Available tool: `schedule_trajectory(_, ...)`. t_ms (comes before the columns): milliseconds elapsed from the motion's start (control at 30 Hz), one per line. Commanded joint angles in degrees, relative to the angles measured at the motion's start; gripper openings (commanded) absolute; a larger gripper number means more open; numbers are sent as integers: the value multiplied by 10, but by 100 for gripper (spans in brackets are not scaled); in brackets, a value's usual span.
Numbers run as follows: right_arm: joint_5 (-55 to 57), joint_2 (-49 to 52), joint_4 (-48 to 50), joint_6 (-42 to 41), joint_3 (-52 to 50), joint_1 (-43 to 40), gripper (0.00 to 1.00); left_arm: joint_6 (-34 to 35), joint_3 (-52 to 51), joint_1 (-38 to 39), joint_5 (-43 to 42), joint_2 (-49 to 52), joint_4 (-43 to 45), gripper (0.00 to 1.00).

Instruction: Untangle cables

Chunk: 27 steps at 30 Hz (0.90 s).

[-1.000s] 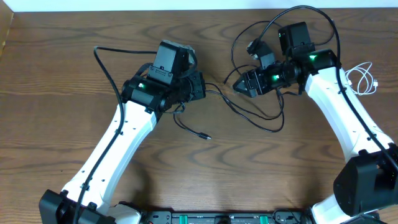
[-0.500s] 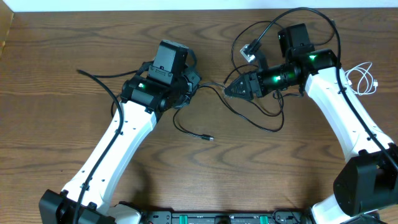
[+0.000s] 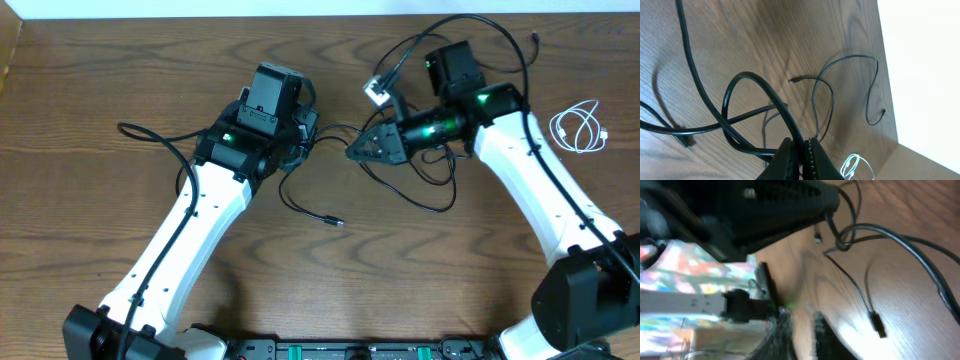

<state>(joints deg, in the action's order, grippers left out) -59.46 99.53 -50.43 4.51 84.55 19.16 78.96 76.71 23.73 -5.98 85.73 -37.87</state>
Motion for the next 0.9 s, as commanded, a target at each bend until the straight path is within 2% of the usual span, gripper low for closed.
schedule_trajectory(0,75,2,21,-11,-2,26,1,9,-1,-3,-10,2,0,7)
schedule_trajectory(200,174,14,44,-122,-3,47,1,41,-1,-3,-19,2,0,7)
schedule_trajectory(467,359,38,41,-258,-3,48,1,43,-1,-3,-30,2,-10,7)
schedule_trajectory(667,457,65,37,-308,-3,47,1,43,-1,-2,-61,3,-18,7)
schedule_trajectory(867,471,76,38,-313,-3,43,5,41,-1,-2,-67,3,-44,7)
